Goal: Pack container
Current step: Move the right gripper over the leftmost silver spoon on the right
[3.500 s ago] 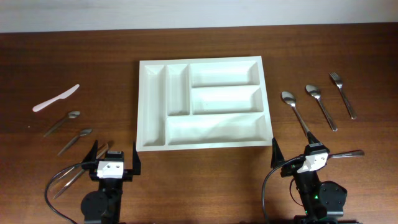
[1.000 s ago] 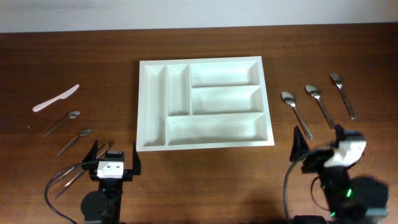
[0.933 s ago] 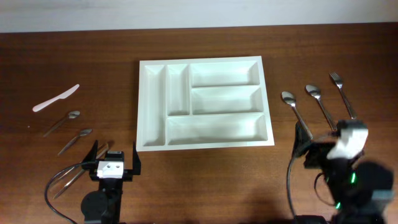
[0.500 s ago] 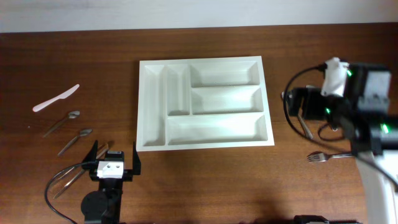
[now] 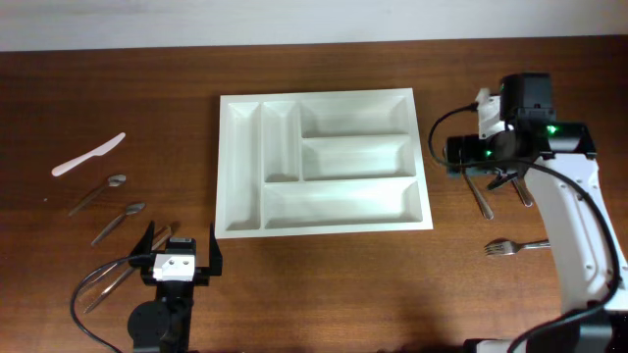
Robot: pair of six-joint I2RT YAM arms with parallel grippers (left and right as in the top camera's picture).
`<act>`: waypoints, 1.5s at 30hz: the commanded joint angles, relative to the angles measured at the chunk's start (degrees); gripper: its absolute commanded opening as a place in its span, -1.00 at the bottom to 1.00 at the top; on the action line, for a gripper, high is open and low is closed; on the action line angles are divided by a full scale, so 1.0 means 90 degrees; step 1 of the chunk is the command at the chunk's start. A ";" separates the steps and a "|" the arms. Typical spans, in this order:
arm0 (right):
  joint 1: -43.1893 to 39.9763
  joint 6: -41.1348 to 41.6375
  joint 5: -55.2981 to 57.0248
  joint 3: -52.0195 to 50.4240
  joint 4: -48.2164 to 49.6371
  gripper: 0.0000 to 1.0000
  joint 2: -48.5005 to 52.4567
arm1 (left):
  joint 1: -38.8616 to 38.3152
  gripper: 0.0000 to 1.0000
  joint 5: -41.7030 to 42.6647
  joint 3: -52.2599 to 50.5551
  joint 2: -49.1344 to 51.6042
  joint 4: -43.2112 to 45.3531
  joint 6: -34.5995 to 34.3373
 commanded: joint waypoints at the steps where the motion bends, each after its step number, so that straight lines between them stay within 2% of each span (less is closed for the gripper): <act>1: 0.0049 -0.1426 0.0204 0.0102 0.0024 0.97 0.0257 | -0.0024 0.98 -0.0019 -0.0041 -0.0056 -0.0007 0.0097; 4: 0.0036 -0.1812 0.0199 0.0102 0.0085 0.97 0.0525 | -0.0024 0.98 -0.0019 -0.0041 -0.0056 -0.0007 0.0097; 16: -0.0704 -0.1477 -0.0138 0.0335 0.0104 0.98 0.2013 | -0.0024 0.98 -0.0019 -0.0039 -0.0056 -0.0007 0.0097; 24: -0.1246 -0.2106 -0.1151 0.0418 -0.0017 0.97 0.2346 | -0.0024 0.98 -0.0019 -0.0041 -0.0056 -0.0007 0.0097; 45: -0.0828 -0.2285 -0.0503 0.0415 0.0029 0.97 0.2652 | -0.0024 0.98 -0.0019 -0.0041 -0.0056 -0.0007 0.0097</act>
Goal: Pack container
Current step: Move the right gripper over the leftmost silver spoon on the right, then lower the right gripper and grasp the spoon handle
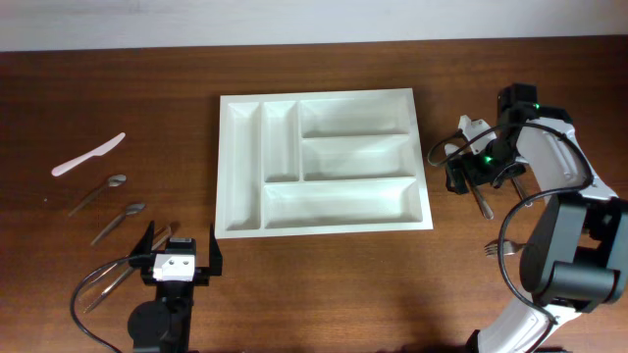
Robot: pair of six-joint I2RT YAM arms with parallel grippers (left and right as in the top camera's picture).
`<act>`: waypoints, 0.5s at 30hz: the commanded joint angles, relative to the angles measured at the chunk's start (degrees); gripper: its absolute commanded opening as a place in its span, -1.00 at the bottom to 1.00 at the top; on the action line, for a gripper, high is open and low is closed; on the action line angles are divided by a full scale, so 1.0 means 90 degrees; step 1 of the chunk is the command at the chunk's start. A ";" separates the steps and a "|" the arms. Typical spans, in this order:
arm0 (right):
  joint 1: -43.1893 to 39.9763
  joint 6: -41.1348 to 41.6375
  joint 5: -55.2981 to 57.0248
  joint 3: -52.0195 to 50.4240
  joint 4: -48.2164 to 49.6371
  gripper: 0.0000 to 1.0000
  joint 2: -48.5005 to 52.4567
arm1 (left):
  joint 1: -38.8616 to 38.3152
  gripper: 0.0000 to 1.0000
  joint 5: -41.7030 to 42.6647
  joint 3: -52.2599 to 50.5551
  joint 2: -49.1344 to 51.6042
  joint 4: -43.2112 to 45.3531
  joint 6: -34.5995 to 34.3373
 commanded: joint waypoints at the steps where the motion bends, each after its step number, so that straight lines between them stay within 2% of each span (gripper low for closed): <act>1: 0.0029 -0.0029 0.0189 0.0124 0.0036 0.97 0.0185 | -0.0024 0.98 -0.0019 -0.0039 -0.0056 -0.0010 0.0097; 15: 0.0041 0.0107 0.0469 0.0121 0.0199 0.98 0.0493 | -0.0024 0.98 -0.0019 -0.0041 -0.0056 -0.0010 0.0097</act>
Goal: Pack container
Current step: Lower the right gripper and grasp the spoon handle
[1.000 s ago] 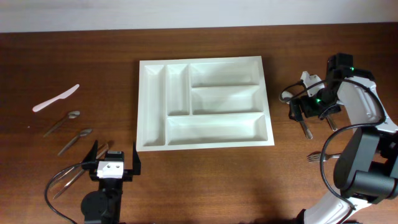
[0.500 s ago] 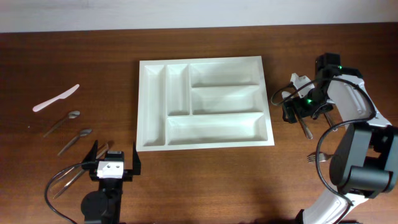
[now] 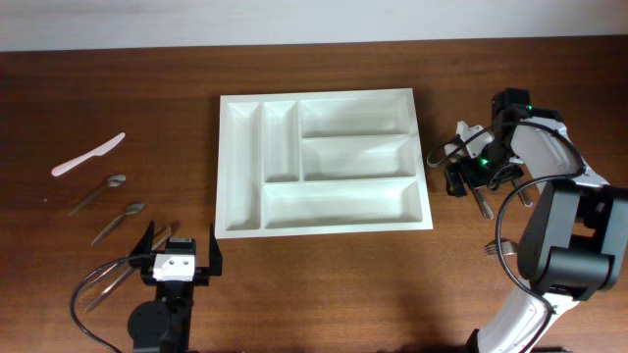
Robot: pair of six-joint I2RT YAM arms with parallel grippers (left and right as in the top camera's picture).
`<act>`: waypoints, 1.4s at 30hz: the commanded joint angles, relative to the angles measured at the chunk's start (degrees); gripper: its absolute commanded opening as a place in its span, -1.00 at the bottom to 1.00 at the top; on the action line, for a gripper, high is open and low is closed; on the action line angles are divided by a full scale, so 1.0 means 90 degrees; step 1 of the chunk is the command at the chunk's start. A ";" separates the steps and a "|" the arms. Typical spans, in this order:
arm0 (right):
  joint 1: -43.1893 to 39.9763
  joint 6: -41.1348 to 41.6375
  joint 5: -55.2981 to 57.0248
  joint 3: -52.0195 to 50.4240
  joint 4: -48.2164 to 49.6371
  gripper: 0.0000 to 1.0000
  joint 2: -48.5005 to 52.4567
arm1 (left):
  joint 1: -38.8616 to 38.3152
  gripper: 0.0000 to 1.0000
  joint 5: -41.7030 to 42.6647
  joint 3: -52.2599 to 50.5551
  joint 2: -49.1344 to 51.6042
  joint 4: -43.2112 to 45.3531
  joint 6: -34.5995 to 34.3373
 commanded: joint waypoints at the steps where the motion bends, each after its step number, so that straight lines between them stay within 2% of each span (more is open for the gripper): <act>1: 0.0039 0.0051 0.0204 0.0121 0.0024 0.97 0.0131 | -0.0024 0.98 -0.0019 -0.0041 -0.0056 -0.0007 0.0097; 42: 0.0044 0.0287 0.0265 0.0119 0.0505 0.98 0.0515 | -0.0024 0.98 -0.0019 -0.0041 -0.0056 -0.0007 0.0097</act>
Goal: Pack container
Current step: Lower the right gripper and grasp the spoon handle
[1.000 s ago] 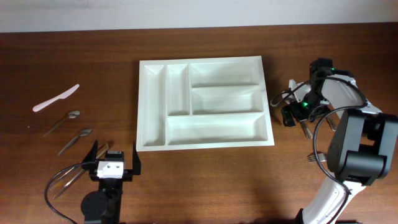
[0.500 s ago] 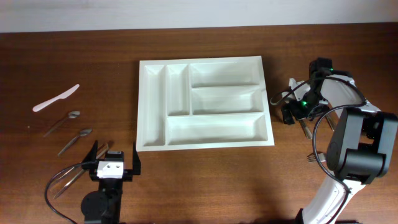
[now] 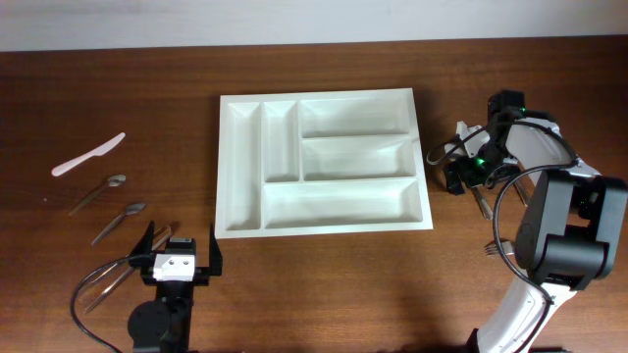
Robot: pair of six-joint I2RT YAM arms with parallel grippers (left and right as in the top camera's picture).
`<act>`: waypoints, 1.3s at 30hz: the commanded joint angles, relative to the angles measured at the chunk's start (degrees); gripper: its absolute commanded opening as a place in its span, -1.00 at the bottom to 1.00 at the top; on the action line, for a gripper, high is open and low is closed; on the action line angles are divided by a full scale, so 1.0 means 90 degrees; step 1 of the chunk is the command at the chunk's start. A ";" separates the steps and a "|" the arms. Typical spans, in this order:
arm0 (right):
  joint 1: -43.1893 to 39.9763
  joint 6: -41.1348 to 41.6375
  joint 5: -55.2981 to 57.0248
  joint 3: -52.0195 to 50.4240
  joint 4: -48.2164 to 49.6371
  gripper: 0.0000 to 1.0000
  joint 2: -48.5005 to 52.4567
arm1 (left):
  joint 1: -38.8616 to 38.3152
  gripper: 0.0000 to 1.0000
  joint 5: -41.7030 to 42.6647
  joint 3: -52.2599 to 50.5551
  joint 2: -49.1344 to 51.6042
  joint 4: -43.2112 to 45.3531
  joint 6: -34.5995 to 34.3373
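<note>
The white cutlery tray (image 3: 424,186) lies mid-table, its compartments empty. Just right of it my right gripper (image 3: 458,180) hangs low over a metal utensil (image 3: 482,203); the wrist hides its fingers, so its state is unclear. A fork (image 3: 491,249) lies nearer the front, partly under the right arm. At the left lie a white plastic knife (image 3: 88,154) and two spoons (image 3: 99,191) (image 3: 119,223). My left gripper (image 3: 181,251) stands open at the front left, next to another metal utensil (image 3: 126,272).
The right arm's links and cable loop over the table right of the tray, covering part of the cutlery there. The left arm's base sits at the front edge. Bare wood lies between the tray and the left cutlery.
The right arm has folded in a little closer over the utensil beside the tray; the gripper sits at nearly the same spot. The left arm and all cutlery are unmoved.
The right gripper was first raised over the cutlery right of the tray. Then it was lower, at the utensil beside the tray's right edge, and it has stayed there since. The tray has stayed empty and the left arm still.
</note>
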 commanded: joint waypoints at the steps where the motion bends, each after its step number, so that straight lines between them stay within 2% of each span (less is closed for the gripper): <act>1: 0.0044 0.0068 0.0056 0.0119 0.0015 0.97 0.0151 | -0.0024 0.98 -0.0019 -0.0041 -0.0056 -0.0007 0.0097; 21: 0.0044 0.0068 0.0005 0.0119 0.0010 0.99 0.0442 | -0.0024 0.98 -0.0019 -0.0039 -0.0056 -0.0007 0.0097; 27: 0.0044 0.0068 0.0007 0.0119 0.0126 0.74 0.0442 | -0.0024 0.98 -0.0019 -0.0041 -0.0056 -0.0007 0.0097; 32: 0.0044 0.0068 0.0005 0.0119 0.0233 0.68 0.0442 | -0.0024 0.98 -0.0019 -0.0041 -0.0056 -0.0007 0.0097; 36: 0.0044 0.0066 0.0005 0.0119 0.0311 0.54 0.0442 | -0.0024 0.98 -0.0019 -0.0041 -0.0056 -0.0007 0.0097; 39: 0.0044 0.0066 0.0005 0.0119 0.0427 0.52 0.0442 | -0.0024 0.98 -0.0019 -0.0039 -0.0056 -0.0007 0.0097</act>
